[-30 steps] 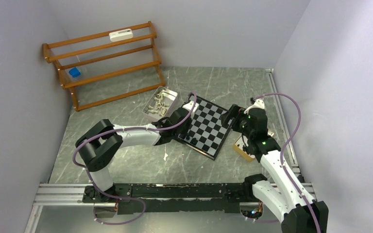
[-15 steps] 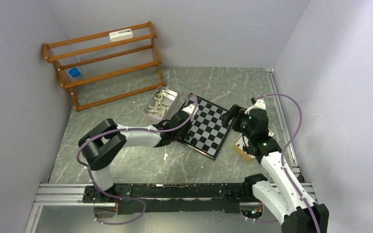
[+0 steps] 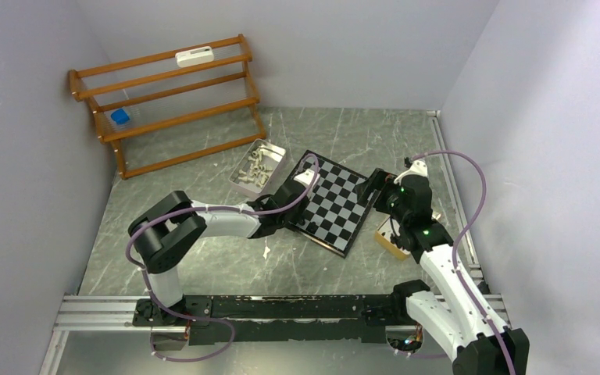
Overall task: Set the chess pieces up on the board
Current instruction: Place the chess piece on the chessboard.
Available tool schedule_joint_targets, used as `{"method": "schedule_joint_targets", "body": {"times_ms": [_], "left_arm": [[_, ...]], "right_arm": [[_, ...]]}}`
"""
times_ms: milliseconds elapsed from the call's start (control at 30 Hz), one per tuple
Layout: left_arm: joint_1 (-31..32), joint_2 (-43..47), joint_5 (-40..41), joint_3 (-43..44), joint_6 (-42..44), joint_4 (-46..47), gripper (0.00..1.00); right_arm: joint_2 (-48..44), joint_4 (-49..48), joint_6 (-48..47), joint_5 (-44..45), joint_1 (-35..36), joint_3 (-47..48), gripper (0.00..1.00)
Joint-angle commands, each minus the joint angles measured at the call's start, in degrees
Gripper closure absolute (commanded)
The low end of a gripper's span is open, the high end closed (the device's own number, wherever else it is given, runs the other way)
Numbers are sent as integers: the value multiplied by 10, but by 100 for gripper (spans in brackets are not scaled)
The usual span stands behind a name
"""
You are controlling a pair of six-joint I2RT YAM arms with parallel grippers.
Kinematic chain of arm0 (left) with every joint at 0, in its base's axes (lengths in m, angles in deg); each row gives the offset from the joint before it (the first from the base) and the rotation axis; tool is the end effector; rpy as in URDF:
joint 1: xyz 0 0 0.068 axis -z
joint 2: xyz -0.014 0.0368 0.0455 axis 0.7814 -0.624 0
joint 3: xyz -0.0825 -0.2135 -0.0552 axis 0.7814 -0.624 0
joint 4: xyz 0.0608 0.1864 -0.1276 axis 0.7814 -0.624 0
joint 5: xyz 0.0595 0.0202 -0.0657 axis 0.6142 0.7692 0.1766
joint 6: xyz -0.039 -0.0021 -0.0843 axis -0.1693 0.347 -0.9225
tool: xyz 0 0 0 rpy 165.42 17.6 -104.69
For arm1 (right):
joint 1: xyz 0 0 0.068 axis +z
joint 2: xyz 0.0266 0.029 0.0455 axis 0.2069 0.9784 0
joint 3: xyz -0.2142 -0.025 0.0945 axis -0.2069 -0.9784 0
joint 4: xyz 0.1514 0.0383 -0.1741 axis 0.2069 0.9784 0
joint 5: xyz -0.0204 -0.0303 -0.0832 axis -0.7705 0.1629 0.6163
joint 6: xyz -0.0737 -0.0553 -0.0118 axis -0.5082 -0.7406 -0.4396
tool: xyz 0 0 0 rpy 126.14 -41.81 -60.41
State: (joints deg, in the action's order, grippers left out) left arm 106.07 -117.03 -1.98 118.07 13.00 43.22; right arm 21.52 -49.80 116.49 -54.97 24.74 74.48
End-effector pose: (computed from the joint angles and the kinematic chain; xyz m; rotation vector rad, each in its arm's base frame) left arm 0.2417 -0.2953 0.1196 0.6312 2.0783 -0.3120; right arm 0.2250 0.0495 0.2161 0.2772 2.0197 0.4289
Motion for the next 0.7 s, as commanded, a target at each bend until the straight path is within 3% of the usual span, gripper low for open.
{"method": "schedule_joint_targets", "body": {"times_ms": [0, 667], "left_arm": [[8, -20, 2, -3, 0, 29, 86], [29, -9, 48, -7, 10, 14, 79]], "right_arm": [[-11, 0, -9, 12, -5, -2, 0], [-6, -6, -12, 9, -5, -7, 0]]}}
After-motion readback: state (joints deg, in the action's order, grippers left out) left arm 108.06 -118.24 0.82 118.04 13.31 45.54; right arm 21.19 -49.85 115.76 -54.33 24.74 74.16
